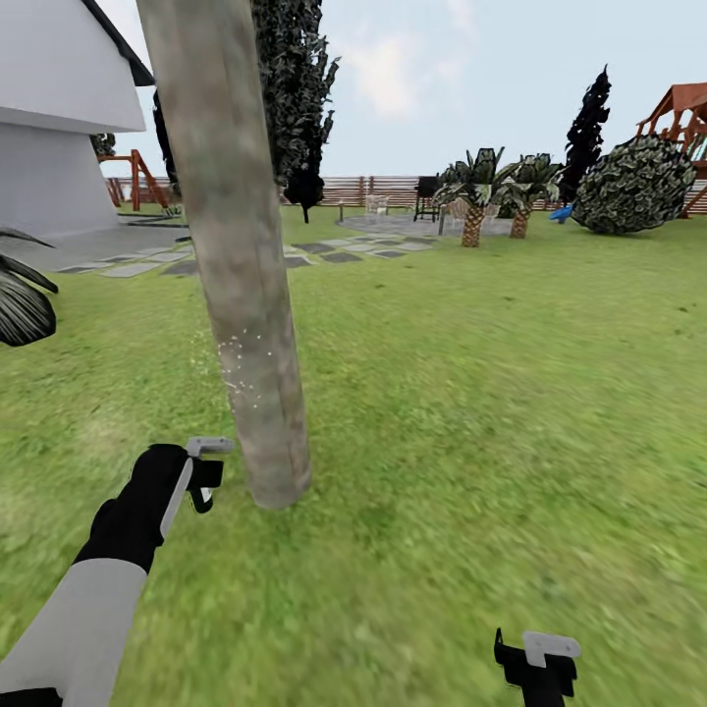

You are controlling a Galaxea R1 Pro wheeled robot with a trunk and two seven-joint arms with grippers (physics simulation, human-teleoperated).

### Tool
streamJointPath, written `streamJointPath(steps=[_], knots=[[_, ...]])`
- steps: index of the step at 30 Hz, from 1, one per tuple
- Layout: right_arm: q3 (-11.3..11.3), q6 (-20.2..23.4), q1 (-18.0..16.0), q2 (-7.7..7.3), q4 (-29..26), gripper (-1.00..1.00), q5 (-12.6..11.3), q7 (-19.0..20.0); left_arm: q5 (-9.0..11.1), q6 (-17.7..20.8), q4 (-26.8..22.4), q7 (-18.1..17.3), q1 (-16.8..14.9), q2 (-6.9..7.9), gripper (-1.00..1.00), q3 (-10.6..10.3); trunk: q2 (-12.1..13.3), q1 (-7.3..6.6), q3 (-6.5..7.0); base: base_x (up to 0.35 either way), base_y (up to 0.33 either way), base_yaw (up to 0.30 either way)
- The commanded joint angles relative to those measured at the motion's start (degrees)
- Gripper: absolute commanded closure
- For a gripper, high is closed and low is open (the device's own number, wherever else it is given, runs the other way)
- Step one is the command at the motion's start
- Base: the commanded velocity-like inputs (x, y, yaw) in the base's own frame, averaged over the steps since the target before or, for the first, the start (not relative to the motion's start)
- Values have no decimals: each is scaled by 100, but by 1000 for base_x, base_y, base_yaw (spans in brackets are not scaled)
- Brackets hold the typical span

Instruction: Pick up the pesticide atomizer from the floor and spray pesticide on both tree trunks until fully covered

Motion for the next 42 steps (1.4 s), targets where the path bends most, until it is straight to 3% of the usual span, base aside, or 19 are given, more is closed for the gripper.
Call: streamJointPath(steps=[1, 8, 23, 35, 42], knots=[[32, -5, -3, 0, 3, -100, -4, -29, -51, 25, -3, -27, -4, -25, 100, 2, -2, 1, -5, 161, -227, 5], [28, -5, -3, -1, 3, -100, -4, -29, -52, 16, 2, -16, 4, -230, 100, 2, -2, 1, -5, 70, -259, 1], [31, -5, -3, -1, 3, -100, -4, -29, -85, 16, 2, 48, 2, -220, 100, 11, -2, 1, -5, 1, -274, 9], [32, -5, -3, 0, 3, -100, -4, -29, -106, 9, 20, 58, 22, -154, 100, 45, -2, 1, -5, 74, -250, 256], [25, -11, -3, -8, 1, -100, -4, -34, -105, 9, 20, 58, 23, -203, 100, 29, -2, 1, -5, 140, -221, 59]])
